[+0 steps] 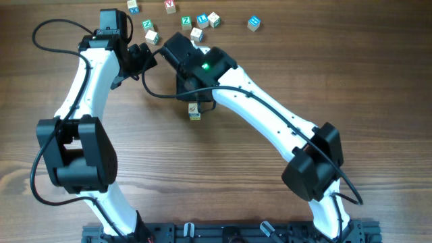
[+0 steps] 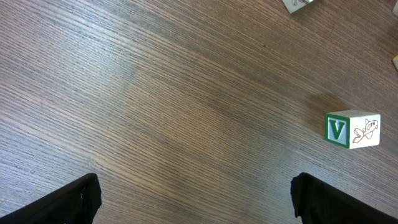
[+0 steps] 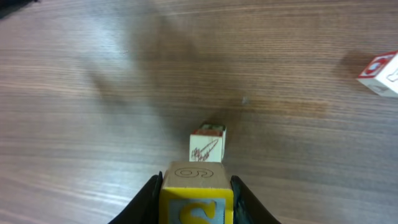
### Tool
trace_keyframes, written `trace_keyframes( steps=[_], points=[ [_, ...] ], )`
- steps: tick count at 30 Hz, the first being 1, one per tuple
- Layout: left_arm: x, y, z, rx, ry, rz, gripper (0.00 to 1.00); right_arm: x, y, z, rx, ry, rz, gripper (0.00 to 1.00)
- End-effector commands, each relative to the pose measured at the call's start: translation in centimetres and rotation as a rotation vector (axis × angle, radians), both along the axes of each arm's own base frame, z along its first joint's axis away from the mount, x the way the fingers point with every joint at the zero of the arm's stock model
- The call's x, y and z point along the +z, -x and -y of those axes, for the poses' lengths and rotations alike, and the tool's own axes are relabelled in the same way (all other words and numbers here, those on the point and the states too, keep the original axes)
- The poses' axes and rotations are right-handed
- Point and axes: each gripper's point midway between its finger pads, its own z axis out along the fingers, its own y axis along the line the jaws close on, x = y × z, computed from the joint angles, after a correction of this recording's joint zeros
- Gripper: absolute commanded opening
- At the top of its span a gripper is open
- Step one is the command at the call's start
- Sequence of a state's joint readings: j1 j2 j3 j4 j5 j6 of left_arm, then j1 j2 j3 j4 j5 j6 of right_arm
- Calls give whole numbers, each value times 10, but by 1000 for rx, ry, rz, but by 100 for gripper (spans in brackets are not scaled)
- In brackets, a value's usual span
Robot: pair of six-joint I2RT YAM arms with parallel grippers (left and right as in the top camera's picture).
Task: Form a tower
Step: 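Carry the yellow S block over the two-block stack, then lower the S block onto the stack and open the right gripper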
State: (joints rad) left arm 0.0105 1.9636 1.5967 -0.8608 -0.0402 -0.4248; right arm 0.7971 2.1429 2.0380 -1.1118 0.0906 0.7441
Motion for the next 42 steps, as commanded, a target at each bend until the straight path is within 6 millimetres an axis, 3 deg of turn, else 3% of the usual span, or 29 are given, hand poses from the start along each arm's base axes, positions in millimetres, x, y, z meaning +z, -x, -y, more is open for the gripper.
trace_keyframes(
  steps=[1,12,24,42],
  points=[
    [8,-2,-5,19,-10,21,100,-33,2,6,5,61,-22,5],
    [8,-2,-5,19,-10,21,100,-63,14,-7,60,62,-15,6],
    [8,-2,-5,19,-10,21,100,-81,13,3,1,91,-9,9],
    [8,-2,-5,19,-9,21,100,-71,5,-4,76,86,37,11]
  ],
)
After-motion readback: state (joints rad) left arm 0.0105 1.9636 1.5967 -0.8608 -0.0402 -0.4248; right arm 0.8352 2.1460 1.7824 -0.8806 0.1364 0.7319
